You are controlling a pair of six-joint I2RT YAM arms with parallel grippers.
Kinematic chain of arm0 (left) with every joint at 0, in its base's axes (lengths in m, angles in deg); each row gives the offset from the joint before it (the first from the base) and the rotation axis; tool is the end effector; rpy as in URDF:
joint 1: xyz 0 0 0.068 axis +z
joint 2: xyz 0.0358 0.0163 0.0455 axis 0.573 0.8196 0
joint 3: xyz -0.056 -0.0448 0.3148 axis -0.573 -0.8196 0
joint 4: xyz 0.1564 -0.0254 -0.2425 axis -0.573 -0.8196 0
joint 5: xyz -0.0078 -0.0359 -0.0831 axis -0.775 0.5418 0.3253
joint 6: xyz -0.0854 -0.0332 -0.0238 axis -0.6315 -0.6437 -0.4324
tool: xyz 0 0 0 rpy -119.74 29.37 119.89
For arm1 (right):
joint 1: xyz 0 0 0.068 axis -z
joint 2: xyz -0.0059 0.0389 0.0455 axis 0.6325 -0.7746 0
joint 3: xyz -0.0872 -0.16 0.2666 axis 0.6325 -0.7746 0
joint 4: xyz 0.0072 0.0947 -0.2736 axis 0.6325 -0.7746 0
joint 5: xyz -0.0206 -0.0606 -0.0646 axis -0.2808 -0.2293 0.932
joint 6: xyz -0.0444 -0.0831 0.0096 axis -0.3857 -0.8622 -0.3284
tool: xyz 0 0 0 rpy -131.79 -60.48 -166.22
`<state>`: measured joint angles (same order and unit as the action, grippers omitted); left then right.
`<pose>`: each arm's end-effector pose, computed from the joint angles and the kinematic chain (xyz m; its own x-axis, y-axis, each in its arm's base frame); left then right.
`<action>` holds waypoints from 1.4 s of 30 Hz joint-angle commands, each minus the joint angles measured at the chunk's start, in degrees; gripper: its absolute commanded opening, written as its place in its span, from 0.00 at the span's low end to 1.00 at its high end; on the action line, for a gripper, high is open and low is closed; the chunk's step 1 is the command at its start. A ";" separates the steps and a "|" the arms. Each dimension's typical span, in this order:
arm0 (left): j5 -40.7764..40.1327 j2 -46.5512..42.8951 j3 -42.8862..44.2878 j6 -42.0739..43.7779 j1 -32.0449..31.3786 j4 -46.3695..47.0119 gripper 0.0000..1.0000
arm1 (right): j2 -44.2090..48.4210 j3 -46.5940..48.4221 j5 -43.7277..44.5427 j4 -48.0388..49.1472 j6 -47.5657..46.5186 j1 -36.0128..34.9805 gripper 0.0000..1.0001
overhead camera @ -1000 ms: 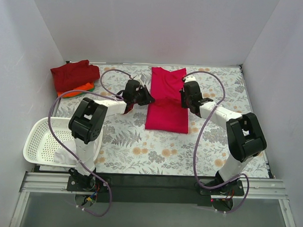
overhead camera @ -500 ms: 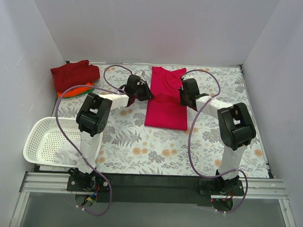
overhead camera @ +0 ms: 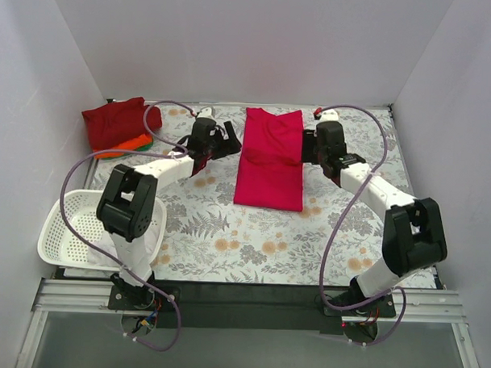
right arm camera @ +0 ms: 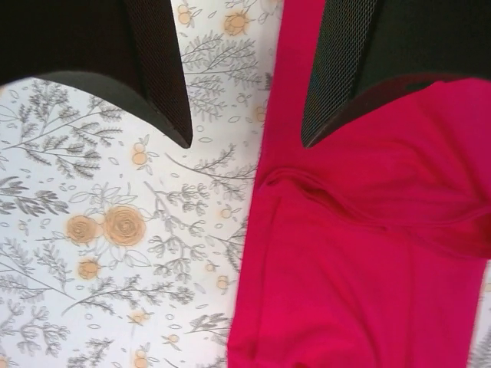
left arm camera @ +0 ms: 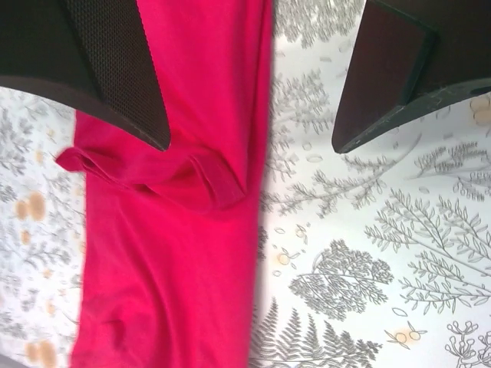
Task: Fold and stack the t-shirts
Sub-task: Fold the tshirt
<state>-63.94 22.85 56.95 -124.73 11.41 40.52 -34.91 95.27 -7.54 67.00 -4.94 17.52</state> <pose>0.4677 -0.2020 0.2006 -0.5341 -0.7961 -0.2844 -0.3606 0.5189 -0.7751 0.4158 0.1378 0.2693 -0.4953 -0.0441 -0.8676 -0.0402 0.9988 -0.0278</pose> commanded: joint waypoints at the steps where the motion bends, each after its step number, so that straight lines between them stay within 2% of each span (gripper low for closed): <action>1: 0.09 -6.32 -5.15 -0.56 -2.37 0.60 0.80 | 3.62 -5.37 -7.77 0.44 3.28 -0.17 0.54; 6: 5.45 -8.70 -15.96 -3.19 -3.25 2.61 0.80 | 5.82 -12.93 -15.07 1.75 5.83 -0.08 0.57; 13: 6.33 -13.01 -22.21 -3.99 -4.57 4.38 0.80 | 9.51 -20.50 -21.58 5.88 8.91 -0.08 0.63; 21: 7.48 -11.87 -23.89 -4.78 -7.55 3.86 0.80 | 7.32 -22.96 -24.22 7.47 10.93 -0.08 0.64; 25: 4.93 -10.73 -23.28 -4.60 -10.45 1.84 0.80 | 7.23 -24.63 -24.83 7.47 11.72 -0.17 0.64; 31: 1.94 -10.20 -25.47 -6.01 -11.52 -0.45 0.79 | 7.50 -27.88 -25.27 8.43 12.25 -0.08 0.64; 38: -2.10 -9.76 -27.49 -6.27 -11.52 -1.51 0.73 | 5.48 -29.38 -27.38 10.01 13.04 -0.08 0.63; 42: -1.84 -8.97 -28.20 -6.45 -11.52 -1.25 0.64 | 6.09 -30.08 -27.74 10.10 13.31 -0.08 0.63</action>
<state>-62.80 11.81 31.81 -131.46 -0.15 46.72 -27.83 67.25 -33.88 78.67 7.38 17.45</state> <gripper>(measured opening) 0.667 0.629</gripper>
